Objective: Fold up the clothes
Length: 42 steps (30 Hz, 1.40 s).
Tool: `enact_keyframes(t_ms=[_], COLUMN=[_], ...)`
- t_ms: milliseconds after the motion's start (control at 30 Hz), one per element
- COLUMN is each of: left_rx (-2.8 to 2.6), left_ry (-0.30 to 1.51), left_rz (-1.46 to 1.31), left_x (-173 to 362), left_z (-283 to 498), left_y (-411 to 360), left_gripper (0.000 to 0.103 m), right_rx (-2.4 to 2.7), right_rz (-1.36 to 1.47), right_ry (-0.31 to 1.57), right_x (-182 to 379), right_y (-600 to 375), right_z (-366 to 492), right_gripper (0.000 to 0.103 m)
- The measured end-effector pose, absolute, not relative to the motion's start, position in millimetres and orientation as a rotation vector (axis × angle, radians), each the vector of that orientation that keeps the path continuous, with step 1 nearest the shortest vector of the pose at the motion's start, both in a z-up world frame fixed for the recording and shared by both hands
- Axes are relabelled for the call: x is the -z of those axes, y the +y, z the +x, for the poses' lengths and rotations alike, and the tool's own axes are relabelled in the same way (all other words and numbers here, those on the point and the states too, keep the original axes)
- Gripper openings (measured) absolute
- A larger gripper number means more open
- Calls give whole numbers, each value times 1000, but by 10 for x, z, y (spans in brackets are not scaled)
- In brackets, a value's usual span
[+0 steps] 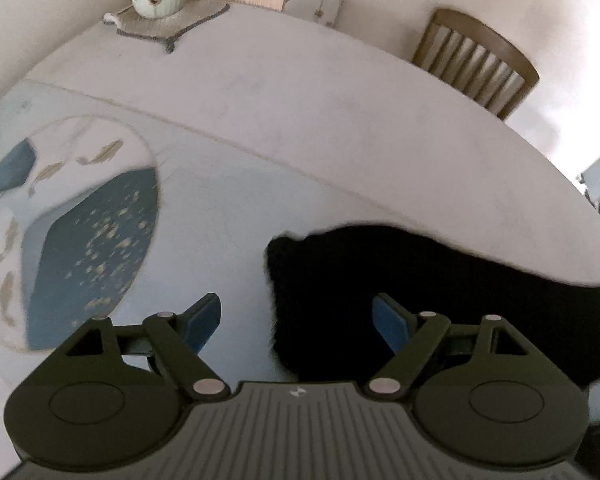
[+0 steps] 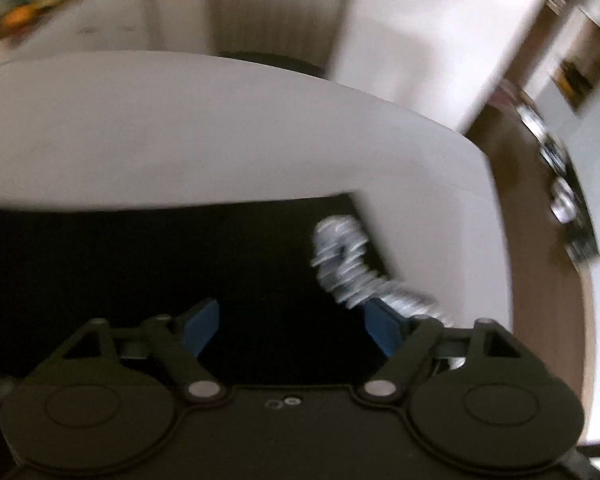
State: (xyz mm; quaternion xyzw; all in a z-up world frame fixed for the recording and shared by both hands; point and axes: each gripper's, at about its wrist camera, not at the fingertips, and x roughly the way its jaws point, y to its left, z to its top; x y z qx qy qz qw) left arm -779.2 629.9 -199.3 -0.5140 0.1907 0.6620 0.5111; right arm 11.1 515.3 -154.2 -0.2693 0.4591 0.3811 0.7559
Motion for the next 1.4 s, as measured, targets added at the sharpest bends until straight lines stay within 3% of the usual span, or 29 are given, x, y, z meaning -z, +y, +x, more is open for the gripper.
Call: enact_keyframes(t_ms=[333, 600, 767, 967, 1400], left_rx=[-1435, -1345, -1341, -1330, -1364], left_ry=[585, 712, 697, 660, 587], left_rz=[-1250, -1142, -1145, -1155, -1160], left_x=[2082, 2183, 2302, 2363, 2279], left_z=[-7767, -7572, -7409, -7440, -7422], left_y=[5500, 5123, 5077, 5033, 5343], left_gripper=[83, 83, 83, 83, 83], right_rx=[-1149, -1320, -1419, -1377, -1284], right_rz=[-671, -755, -810, -953, -676], right_ry=[1052, 955, 890, 835, 1119], right_x=[1624, 1758, 1845, 2022, 1597], right_y=[5320, 6024, 6456, 6822, 7650], right_z=[-1853, -2942, -3597, -3784, -2469], right_gripper=[103, 103, 103, 103, 103])
